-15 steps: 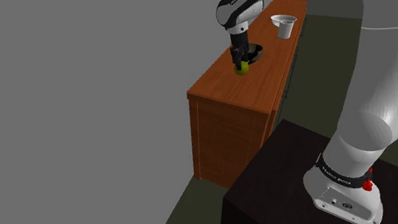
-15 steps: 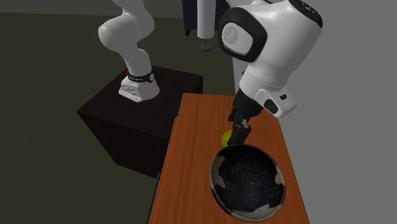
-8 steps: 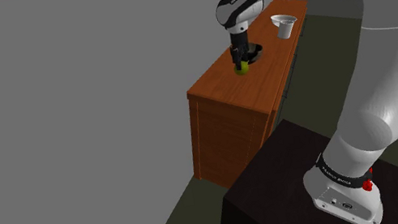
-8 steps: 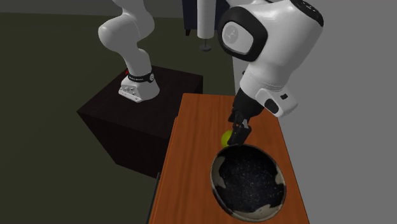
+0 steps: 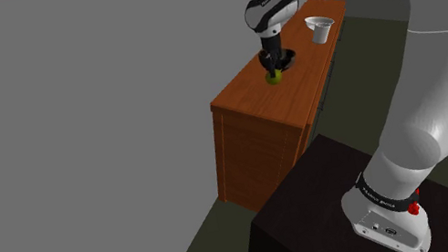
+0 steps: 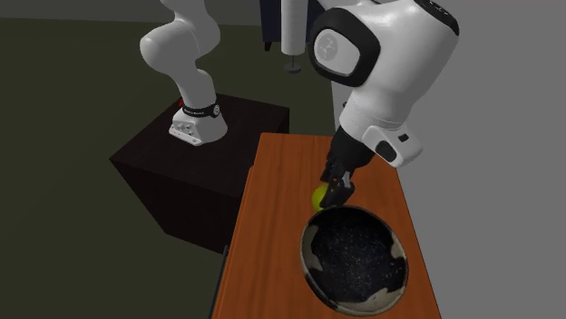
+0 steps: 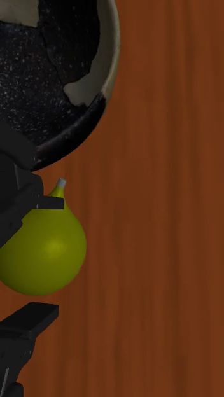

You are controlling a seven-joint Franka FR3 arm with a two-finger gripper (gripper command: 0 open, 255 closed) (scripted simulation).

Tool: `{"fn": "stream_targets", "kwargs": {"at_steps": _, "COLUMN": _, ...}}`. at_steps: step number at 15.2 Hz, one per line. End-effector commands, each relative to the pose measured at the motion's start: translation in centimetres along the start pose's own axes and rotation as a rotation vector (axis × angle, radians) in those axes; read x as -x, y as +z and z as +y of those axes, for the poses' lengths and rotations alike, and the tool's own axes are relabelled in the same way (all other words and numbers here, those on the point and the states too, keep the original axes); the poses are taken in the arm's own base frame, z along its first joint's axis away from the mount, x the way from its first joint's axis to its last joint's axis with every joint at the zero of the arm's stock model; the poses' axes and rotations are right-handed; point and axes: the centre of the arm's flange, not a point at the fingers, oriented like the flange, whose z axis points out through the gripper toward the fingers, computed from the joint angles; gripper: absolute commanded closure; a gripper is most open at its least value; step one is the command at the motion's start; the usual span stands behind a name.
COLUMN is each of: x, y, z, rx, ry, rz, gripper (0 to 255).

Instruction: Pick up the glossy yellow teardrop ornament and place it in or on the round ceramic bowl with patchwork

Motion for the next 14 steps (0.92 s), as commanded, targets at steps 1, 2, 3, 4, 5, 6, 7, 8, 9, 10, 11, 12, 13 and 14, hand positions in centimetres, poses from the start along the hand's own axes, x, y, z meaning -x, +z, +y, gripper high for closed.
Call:
{"fn": "stream_targets", "kwargs": {"at_steps": 1, "x": -0.8, "y": 1.3, "z": -1.2, "rx": -0.058, "ry": 0.006, "rz": -0.011, "gripper": 255}}
{"fn": "stream_targets", "kwargs": {"at_steps": 2, "x": -0.7, "y": 0.8, "z": -1.2, "rx": -0.058, "ry": 0.006, "rz": -0.011, "gripper": 255}}
{"fn": "stream_targets", "kwargs": {"at_steps": 3, "x": -0.6, "y": 0.3, "z": -1.1, "rx": -0.058, "ry": 0.006, "rz": -0.011, "gripper": 255}}
{"fn": "stream_targets", "kwargs": {"at_steps": 4, "x": -0.4, "y": -0.2, "z": -1.1, "rx": -0.058, "ry": 0.006, "rz": -0.011, "gripper": 255}}
{"fn": "stream_targets", "kwargs": {"at_steps": 5, "x": -0.3, "y": -0.7, "z": -1.0, "rx": -0.058, "ry": 0.006, "rz": -0.011, "gripper": 255}}
{"fn": "stream_targets", "kwargs": {"at_steps": 6, "x": -0.2, "y": -1.2, "z": -1.0, "rx": -0.058, "ry": 0.006, "rz": -0.011, "gripper": 255}}
{"fn": "stream_targets", "kwargs": {"at_steps": 7, "x": 0.0, "y": -1.7, "z": -1.0, "rx": -0.058, "ry": 0.006, "rz": -0.011, "gripper": 255}}
{"fn": "stream_targets", "kwargs": {"at_steps": 8, "x": 0.1, "y": -2.2, "z": -0.9, "rx": -0.058, "ry": 0.006, "rz": -0.011, "gripper": 255}}
{"fn": "stream_targets", "kwargs": {"at_steps": 9, "x": 0.2, "y": -2.8, "z": -0.9, "rx": -0.058, "ry": 0.006, "rz": -0.011, "gripper": 255}}
{"fn": "stream_targets", "kwargs": {"at_steps": 10, "x": 0.3, "y": -3.3, "z": -0.8, "rx": -0.058, "ry": 0.006, "rz": -0.011, "gripper": 255}}
{"fn": "stream_targets", "kwargs": {"at_steps": 11, "x": 0.5, "y": -3.8, "z": -0.8, "rx": -0.058, "ry": 0.006, "rz": -0.011, "gripper": 255}}
{"fn": "stream_targets", "kwargs": {"at_steps": 12, "x": 0.6, "y": -4.3, "z": -0.8, "rx": -0.058, "ry": 0.006, "rz": -0.011, "gripper": 255}}
{"fn": "stream_targets", "kwargs": {"at_steps": 13, "x": 0.5, "y": -3.8, "z": -0.7, "rx": -0.057, "ry": 0.006, "rz": -0.010, "gripper": 255}}
{"fn": "stream_targets", "kwargs": {"at_steps": 14, "x": 0.5, "y": -3.8, "z": -0.7, "rx": -0.057, "ry": 0.006, "rz": -0.010, "gripper": 0}}
